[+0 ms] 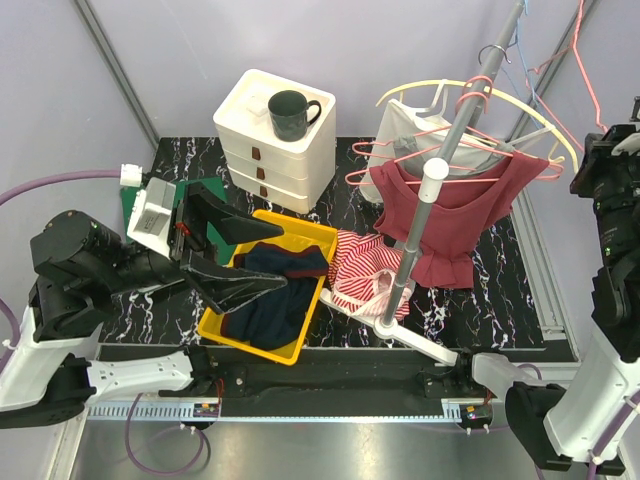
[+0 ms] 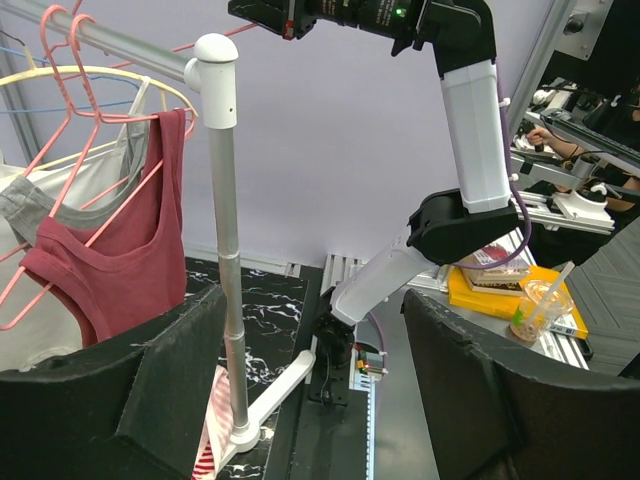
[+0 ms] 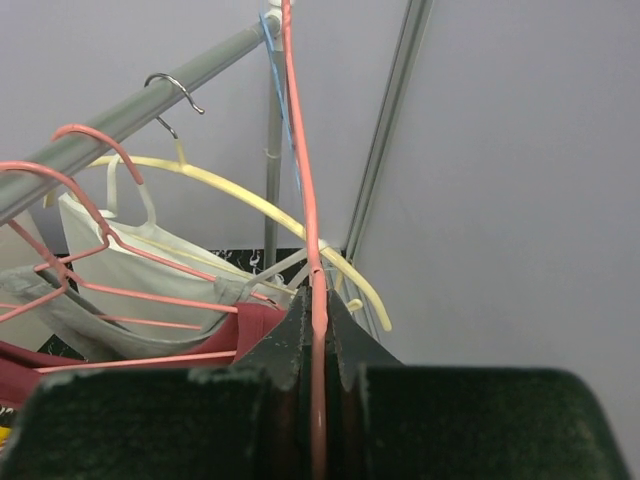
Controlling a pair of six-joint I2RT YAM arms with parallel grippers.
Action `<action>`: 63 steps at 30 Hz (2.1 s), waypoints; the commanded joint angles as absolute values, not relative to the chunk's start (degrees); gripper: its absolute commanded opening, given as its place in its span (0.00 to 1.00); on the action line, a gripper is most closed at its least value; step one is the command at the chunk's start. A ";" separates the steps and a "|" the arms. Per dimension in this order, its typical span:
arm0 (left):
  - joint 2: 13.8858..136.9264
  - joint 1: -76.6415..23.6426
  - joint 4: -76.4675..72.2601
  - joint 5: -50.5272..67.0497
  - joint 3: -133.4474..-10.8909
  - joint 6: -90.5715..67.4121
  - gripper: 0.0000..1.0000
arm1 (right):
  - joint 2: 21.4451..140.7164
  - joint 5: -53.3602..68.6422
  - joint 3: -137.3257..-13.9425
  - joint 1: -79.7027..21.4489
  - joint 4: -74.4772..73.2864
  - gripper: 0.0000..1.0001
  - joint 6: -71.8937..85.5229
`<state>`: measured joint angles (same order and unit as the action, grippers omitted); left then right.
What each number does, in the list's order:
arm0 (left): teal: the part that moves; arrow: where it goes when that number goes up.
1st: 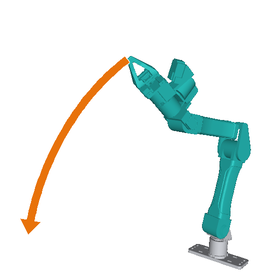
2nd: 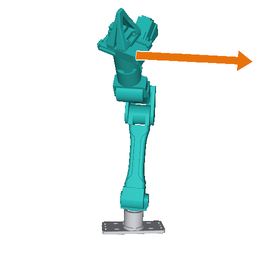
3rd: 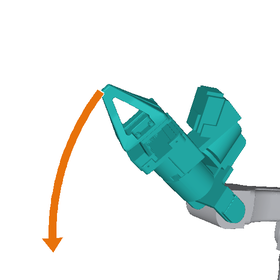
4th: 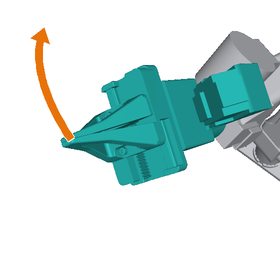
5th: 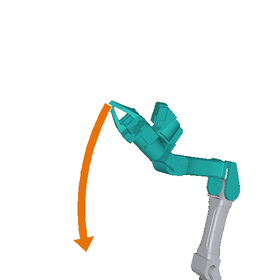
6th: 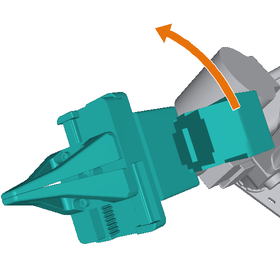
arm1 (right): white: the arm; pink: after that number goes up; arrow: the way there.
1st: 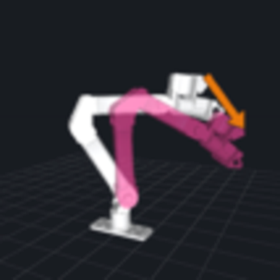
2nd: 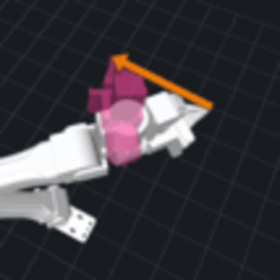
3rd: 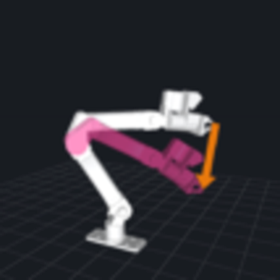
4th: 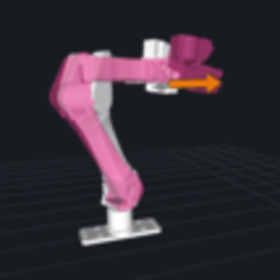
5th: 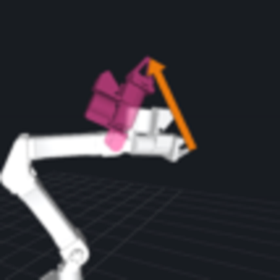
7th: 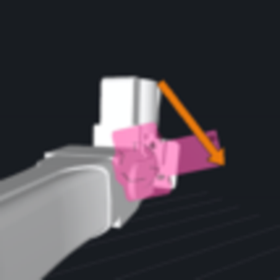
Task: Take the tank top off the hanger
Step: Place the hanger at the clothesline.
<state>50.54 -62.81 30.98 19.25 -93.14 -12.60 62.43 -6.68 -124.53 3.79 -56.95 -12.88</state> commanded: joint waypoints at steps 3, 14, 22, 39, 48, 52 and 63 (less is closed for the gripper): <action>50.54 -62.93 29.62 19.78 -92.02 -11.69 0.76 | 60.65 -5.00 -127.26 3.78 -55.11 0.00 -12.04; 50.54 -62.93 28.57 19.95 -90.27 -12.13 0.76 | 61.00 -0.71 -131.58 3.69 -58.17 0.00 -9.15; 51.24 -62.93 27.60 20.92 -88.68 -13.18 0.76 | 61.43 -3.33 -127.01 3.78 -63.01 0.00 -9.31; 50.36 -62.93 27.77 20.48 -85.96 -13.10 0.75 | 71.54 -1.93 -124.20 3.78 -54.85 0.00 -16.69; 52.03 -62.93 27.60 21.53 -85.17 -12.83 0.75 | 64.34 -9.58 -103.90 5.18 -46.86 0.00 -15.56; 51.77 -62.93 27.60 21.18 -84.11 -12.57 0.75 | 61.45 -10.63 -99.15 5.45 -43.95 0.00 -15.64; 52.03 -62.93 26.20 21.62 -82.27 -12.57 0.75 | 63.37 -5.81 -112.58 5.54 -49.47 0.00 -19.43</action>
